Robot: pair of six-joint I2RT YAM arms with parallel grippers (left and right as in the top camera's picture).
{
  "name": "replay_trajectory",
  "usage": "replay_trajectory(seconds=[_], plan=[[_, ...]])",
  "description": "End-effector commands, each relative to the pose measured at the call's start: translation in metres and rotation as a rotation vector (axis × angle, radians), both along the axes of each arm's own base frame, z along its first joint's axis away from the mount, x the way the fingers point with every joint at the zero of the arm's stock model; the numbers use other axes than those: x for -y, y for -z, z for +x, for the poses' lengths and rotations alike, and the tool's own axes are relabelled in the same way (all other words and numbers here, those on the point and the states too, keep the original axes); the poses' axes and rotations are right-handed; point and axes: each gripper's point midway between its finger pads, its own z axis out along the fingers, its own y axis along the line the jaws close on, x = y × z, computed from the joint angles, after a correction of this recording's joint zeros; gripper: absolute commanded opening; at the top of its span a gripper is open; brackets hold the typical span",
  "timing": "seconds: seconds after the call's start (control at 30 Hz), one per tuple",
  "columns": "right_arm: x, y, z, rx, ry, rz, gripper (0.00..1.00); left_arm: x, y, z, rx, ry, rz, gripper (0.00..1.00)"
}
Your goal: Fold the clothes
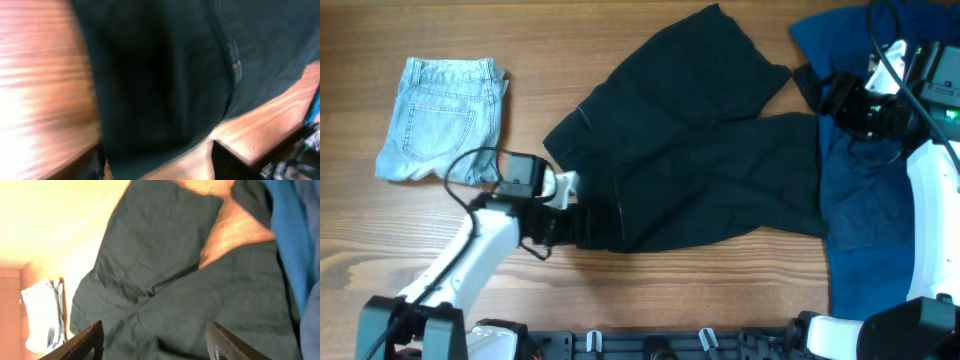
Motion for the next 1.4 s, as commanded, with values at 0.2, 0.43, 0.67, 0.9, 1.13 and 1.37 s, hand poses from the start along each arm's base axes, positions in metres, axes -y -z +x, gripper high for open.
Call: replay_trajectory(seconds=[0.2,0.43,0.67,0.9,1.13,1.37], plan=[[-0.002,0.017,-0.007,-0.055,-0.016,0.003,0.66,0.041,-0.137,0.090,0.464,0.097,-0.233,0.04],[0.003,0.019,-0.006,-0.064,0.002,-0.025,0.66,0.002,-0.148,0.155,0.629,-0.052,-0.030,0.04],[0.009,0.023,-0.006,-0.077,0.024,-0.053,0.72,0.013,-0.137,0.201,0.690,-0.119,-0.112,0.04],[0.012,0.021,0.003,-0.042,0.027,-0.061,0.99,0.003,-0.147,0.214,0.692,-0.209,-0.153,0.40],[0.012,0.021,0.003,-0.043,0.032,-0.058,1.00,-0.002,-0.094,0.166,0.439,-0.127,-0.048,0.67],[0.012,0.021,0.003,-0.043,0.032,-0.058,0.99,-0.012,-0.053,0.107,0.231,0.014,0.063,0.58]])
